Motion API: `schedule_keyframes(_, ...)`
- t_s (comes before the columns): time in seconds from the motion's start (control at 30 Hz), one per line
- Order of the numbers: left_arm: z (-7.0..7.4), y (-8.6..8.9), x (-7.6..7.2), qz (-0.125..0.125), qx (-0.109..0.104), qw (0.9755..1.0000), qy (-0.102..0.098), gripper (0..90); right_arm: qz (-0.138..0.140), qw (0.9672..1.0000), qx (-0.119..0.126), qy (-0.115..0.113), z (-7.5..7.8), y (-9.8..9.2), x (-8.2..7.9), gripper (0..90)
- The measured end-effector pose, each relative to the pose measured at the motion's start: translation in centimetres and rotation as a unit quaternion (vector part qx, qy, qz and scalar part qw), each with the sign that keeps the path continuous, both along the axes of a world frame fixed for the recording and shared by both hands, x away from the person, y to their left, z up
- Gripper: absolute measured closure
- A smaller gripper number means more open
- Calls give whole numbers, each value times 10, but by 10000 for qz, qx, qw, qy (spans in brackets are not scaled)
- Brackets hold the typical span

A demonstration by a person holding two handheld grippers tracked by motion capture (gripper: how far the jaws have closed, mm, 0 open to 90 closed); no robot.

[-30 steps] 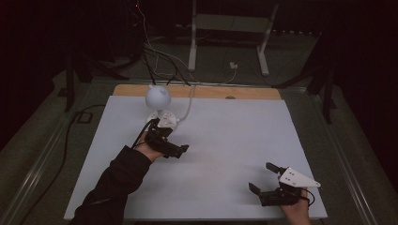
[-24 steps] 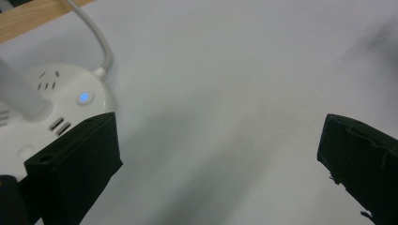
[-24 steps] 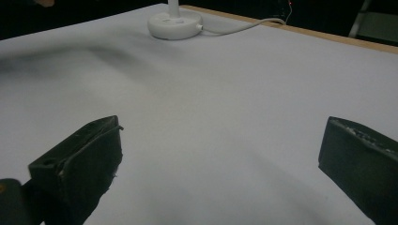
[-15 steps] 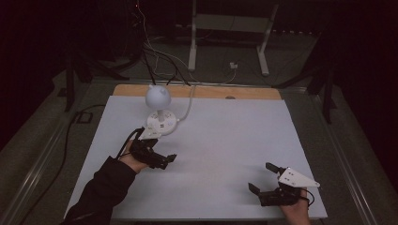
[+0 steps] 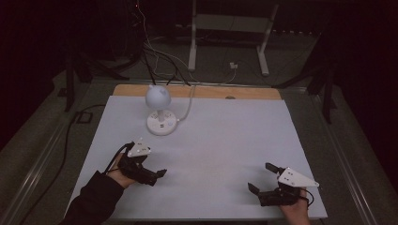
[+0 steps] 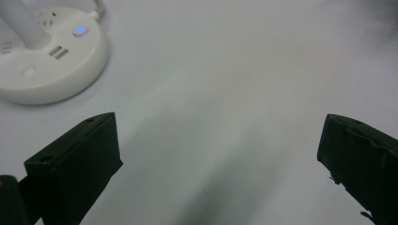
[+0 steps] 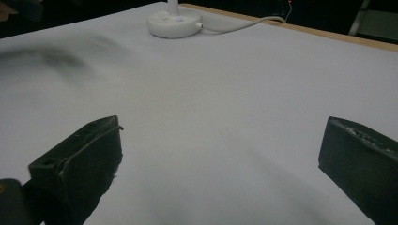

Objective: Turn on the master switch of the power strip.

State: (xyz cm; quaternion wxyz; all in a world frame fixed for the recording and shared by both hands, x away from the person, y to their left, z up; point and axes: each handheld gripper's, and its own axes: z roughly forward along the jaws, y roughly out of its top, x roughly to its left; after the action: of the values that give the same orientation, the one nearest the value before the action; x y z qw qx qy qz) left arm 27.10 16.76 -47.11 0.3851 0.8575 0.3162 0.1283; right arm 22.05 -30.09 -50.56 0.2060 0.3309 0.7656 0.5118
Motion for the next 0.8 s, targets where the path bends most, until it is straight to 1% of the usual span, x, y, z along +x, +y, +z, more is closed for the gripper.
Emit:
schedule_keyframes(0.03, -1, 2, -2, -67, -38, 10000, 22, 3, 0, 10000, -1, 3, 0, 0, 0, 0)
schedule_keyframes(0.07, -2, 3, -4, -53, -53, 10000, 8, 3, 1, 10000, -3, 2, 0, 0, 0, 0)
schedule_keyframes(0.13, -5, 6, -7, -104, -19, 9999, 30, 3, 2, 10000, -7, 5, 0, 0, 0, 0)
schedule_keyframes(0.23, -11, 10, -11, -77, 76, 9999, 24, 3, 4, 10000, -7, 13, 0, 1, 0, 0)
schedule_keyframes(0.3, -15, 13, -13, -64, 71, 9999, 60, 3, -1, 10000, -4, 33, -1, 1, 0, 0)
schedule_keyframes(0.37, -19, 16, -15, -88, 131, 9999, 67, 3, 4, 10000, 2, 38, -1, 0, 1, 0)
schedule_keyframes(0.5, -26, 23, -19, -72, 134, 9998, 125, 3, 5, 10000, -5, 39, -1, 0, 1, 0)
schedule_keyframes(0.57, -30, 27, -22, -60, 167, 9998, 126, 3, 2, 10000, -10, 33, -1, 0, 0, 0)
schedule_keyframes(0.67, -34, 33, -25, 17, 213, 9996, 210, 3, -4, 10000, 4, 37, -1, 0, 0, 0)
schedule_keyframes(0.7, -35, 35, -25, 50, 198, 9995, 221, 3, -1, 10000, -4, 37, -1, 0, 1, 0)
schedule_keyframes(0.77, -37, 40, -27, 101, 82, 9996, 261, 3, 10, 10000, -10, 36, -1, 0, 1, 0)
schedule_keyframes(0.8, -38, 42, -28, 119, 60, 9995, 272, 3, 5, 10000, -11, 35, -1, 0, 0, 0)
